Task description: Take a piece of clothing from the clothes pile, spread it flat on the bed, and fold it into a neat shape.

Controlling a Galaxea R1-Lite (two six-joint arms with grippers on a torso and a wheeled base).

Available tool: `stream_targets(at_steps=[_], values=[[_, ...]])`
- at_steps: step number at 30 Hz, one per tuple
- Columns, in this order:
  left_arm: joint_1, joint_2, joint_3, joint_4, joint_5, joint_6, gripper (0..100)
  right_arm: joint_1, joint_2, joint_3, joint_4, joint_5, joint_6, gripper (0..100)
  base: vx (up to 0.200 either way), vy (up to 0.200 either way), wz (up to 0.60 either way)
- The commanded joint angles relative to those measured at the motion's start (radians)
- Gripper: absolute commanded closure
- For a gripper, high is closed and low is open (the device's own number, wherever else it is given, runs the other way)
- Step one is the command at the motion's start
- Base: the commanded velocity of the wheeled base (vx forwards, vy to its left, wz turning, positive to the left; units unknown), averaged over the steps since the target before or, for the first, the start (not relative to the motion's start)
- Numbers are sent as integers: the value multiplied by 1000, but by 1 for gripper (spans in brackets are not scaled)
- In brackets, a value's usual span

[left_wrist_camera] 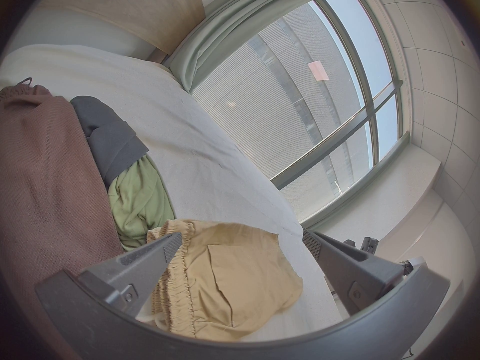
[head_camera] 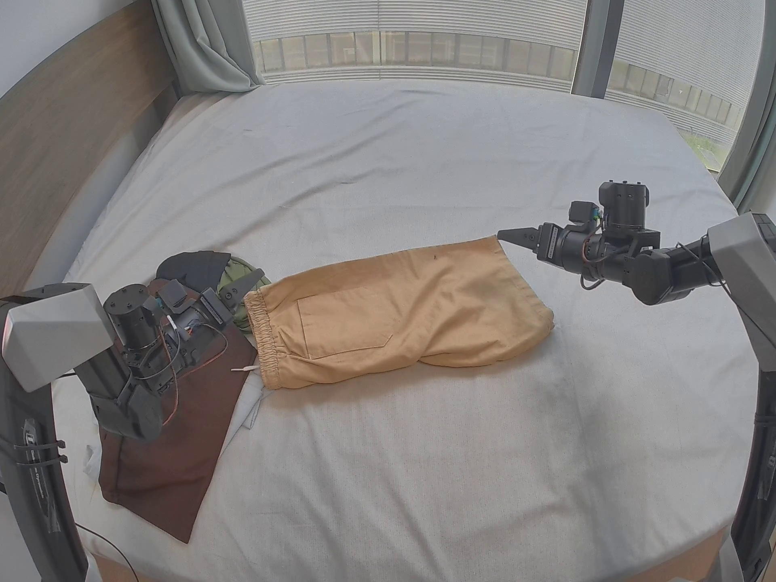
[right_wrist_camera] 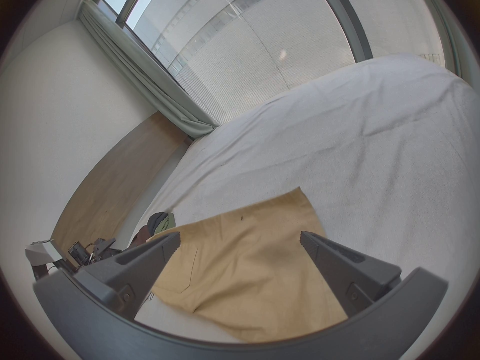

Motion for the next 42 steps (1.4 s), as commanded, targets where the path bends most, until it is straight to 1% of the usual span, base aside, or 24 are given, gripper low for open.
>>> stream_targets(at_steps=[1,2,3,4,5,7,9,10,12,14,15,16,18,21,22,23,28,32,35,40,42], values=[[0,-81,81,0,-74,9,0,-8,-137,205,-65,15,11,0,0,0,0],[2,-115,119,0,-137,9,0,-11,-162,295,-109,20,11,0,0,0,0],[3,-130,137,0,-166,10,0,-13,-171,340,-136,26,13,0,0,0,0],[5,-136,144,0,-175,12,0,-14,-174,357,-146,30,13,0,0,0,0],[12,-167,173,0,-229,23,0,-16,-188,444,-205,61,26,0,0,0,0],[19,-210,199,0,-270,38,0,-16,-196,542,-300,90,60,0,0,0,0],[23,-233,220,0,-289,53,0,-16,-194,599,-375,96,88,0,0,0,0],[22,-243,240,0,-295,72,0,-16,-186,645,-445,96,111,0,0,0,0],[17,-246,254,0,-295,96,0,-16,-183,686,-519,99,126,0,0,0,0],[12,-239,262,0,-289,167,0,-17,-160,746,-630,104,144,0,0,0,0],[12,-239,262,0,-289,171,0,-17,-157,748,-634,104,146,0,0,0,0],[12,-231,263,0,-286,224,0,-17,-139,769,-685,102,161,0,0,0,0],[12,-211,268,0,-290,294,0,-14,-110,777,-734,92,181,0,0,0,0],[15,-190,292,0,-298,415,0,-10,-76,774,-763,72,187,0,0,0,0],[15,-190,292,0,-298,415,0,-10,-76,774,-763,72,187,0,0,0,0],[17,-188,295,1,-304,449,0,-5,-74,778,-760,69,187,0,0,0,0],[17,-184,302,0,-295,475,0,15,-54,786,-760,58,189,0,0,0,0],[20,-182,323,0,-304,573,0,33,-22,780,-769,35,189,0,0,0,0],[20,-167,328,0,-304,604,0,36,-7,774,-769,32,189,0,0,0,0],[14,-164,326,0,-303,607,0,41,8,762,-768,32,200,0,0,0,0],[12,-162,326,0,-301,607,0,41,25,754,-768,30,217,0,0,0,0]])
